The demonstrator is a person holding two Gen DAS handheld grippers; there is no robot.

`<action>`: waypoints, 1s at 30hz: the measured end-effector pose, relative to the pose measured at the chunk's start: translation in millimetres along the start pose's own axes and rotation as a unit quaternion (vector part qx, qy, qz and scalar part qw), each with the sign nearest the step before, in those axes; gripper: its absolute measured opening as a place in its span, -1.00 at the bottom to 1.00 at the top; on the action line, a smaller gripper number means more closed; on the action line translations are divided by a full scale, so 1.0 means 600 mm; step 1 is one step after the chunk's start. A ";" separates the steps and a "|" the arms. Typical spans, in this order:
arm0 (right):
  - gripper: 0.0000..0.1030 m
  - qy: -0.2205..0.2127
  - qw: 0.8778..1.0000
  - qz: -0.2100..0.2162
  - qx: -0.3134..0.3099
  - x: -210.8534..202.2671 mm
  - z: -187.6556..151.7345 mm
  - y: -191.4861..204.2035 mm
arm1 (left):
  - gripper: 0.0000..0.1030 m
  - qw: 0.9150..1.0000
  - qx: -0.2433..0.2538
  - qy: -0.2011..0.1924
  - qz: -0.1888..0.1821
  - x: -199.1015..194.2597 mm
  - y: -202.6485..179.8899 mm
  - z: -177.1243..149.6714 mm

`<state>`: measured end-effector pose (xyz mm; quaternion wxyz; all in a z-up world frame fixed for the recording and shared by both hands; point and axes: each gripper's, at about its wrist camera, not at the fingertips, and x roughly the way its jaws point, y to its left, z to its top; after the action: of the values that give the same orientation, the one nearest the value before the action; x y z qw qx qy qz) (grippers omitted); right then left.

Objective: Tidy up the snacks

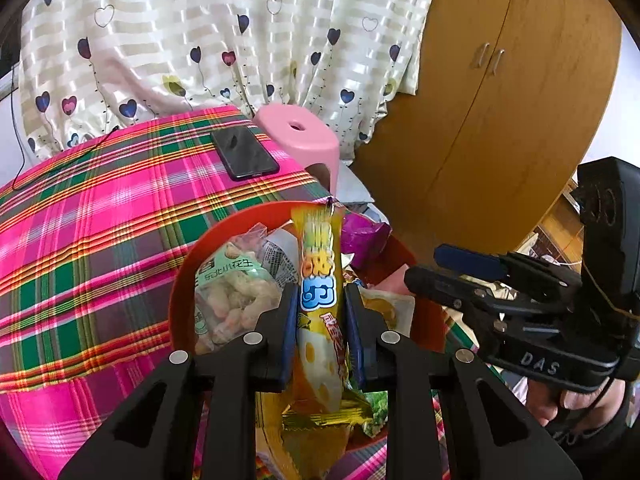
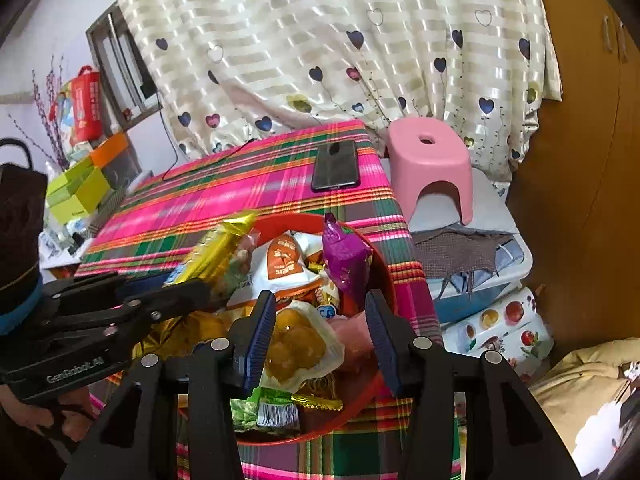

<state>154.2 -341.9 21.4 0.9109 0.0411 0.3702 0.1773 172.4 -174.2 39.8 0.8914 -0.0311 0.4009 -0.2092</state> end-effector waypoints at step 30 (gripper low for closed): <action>-0.13 0.004 0.999 -0.018 -0.044 -0.054 -0.034 0.080 | -0.30 0.998 -0.014 -0.055 0.024 -0.127 0.014 -0.062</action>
<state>104.7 -309.4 37.8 0.9136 -0.0062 0.3660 0.1772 103.2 -132.1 65.9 0.9163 -0.0456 0.3546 -0.1804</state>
